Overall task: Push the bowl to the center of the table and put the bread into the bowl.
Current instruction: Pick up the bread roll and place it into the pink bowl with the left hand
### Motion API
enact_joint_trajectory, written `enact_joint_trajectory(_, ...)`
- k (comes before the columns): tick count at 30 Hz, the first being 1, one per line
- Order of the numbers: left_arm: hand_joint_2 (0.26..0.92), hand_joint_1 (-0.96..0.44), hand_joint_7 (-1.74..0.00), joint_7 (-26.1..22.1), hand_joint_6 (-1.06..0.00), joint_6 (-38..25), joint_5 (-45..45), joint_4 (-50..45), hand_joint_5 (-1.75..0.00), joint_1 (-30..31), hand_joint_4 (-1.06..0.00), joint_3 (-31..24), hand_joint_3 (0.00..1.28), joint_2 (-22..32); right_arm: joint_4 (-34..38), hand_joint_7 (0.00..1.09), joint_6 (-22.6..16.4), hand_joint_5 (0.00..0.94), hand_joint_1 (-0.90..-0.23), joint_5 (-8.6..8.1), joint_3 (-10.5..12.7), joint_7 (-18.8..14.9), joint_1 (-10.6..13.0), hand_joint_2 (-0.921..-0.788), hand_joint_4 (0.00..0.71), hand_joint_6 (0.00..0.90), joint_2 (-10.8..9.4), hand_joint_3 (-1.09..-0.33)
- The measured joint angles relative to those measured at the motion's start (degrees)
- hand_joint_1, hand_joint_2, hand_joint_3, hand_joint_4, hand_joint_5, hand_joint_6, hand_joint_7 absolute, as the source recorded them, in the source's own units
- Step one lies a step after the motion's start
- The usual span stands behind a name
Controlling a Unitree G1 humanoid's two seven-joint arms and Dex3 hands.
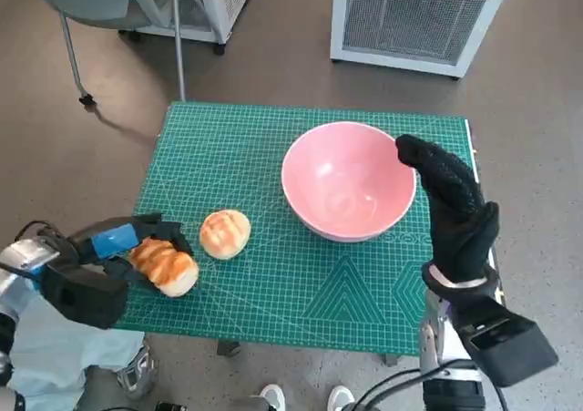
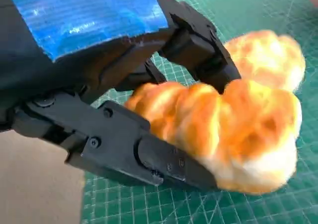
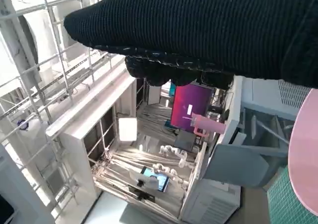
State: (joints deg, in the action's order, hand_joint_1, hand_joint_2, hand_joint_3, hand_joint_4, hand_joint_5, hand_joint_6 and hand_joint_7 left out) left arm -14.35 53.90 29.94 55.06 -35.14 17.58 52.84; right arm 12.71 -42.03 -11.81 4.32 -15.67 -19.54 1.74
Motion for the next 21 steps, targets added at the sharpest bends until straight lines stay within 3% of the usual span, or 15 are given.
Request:
enact_joint_trajectory(5, 0.921, 0.00, -1.31, -0.7, -0.50, 0.7, -6.1, -4.9, -1.50, -0.9, -0.36, -5.2, 0.27, 1.4, 0.6, 0.65, 0.0, 0.037, -0.538, -0.38, 0.0, 0.0, -0.4, -0.921, 0.269, -0.001, -0.1, -0.855)
enact_joint_trajectory(11, 0.921, 0.00, -1.30, -2.1, -0.51, 0.3, -9.9, -10.3, -1.47, -5.2, -0.38, -8.6, 0.26, 1.3, 1.6, 0.65, 0.0, 0.040, -0.538, -0.74, 0.0, 0.0, -1.3, -0.921, 0.268, -0.001, -0.2, -0.851)
enact_joint_trajectory(21, 0.921, 0.00, -1.29, -7.1, -0.55, -3.9, -12.5, -15.2, -1.38, -16.9, -0.44, -8.3, 0.21, -6.3, 3.2, 0.66, -0.4, 0.045, -0.539, -1.61, 0.2, -0.7, -2.3, -0.921, 0.268, -0.001, 0.1, -0.842)
